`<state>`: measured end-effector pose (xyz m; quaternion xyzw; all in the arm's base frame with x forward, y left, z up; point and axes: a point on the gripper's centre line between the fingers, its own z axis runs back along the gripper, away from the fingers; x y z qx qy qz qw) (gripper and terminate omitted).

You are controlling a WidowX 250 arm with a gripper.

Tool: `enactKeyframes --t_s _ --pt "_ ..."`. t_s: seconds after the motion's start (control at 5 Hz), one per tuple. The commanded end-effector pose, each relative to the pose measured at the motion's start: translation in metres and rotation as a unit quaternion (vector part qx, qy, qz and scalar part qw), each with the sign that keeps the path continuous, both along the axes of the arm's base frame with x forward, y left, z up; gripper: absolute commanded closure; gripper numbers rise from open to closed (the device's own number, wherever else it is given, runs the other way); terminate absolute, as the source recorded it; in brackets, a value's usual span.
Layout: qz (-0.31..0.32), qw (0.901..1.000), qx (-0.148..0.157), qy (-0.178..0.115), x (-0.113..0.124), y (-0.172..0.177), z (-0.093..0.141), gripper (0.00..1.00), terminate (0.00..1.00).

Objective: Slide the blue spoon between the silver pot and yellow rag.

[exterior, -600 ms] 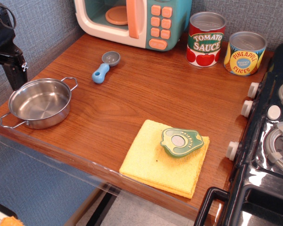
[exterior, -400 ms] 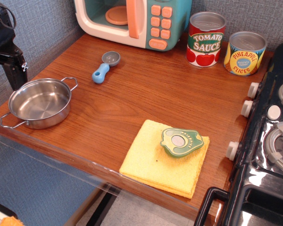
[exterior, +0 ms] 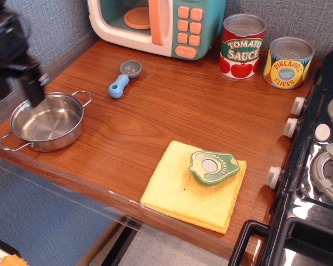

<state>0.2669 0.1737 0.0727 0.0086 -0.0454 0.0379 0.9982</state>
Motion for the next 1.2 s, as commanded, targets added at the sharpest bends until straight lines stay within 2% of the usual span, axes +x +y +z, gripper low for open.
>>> enactKeyframes --t_s 0.0,0.2,0.4,0.8,1.0 --pt "-0.002 0.9974 0.013 -0.071 0.082 -0.045 0.033 0.00 0.00" --pt "0.027 0.9971 0.011 -0.070 0.107 -0.047 0.022 0.00 0.00" --pt "0.045 0.9975 0.012 -0.054 0.117 -0.044 0.002 0.00 0.00" --pt "0.056 0.9981 0.010 -0.022 0.110 -0.050 -0.037 0.00 0.00" --pt "0.065 0.9976 -0.005 -0.026 0.109 -0.056 -0.043 0.00 0.00"
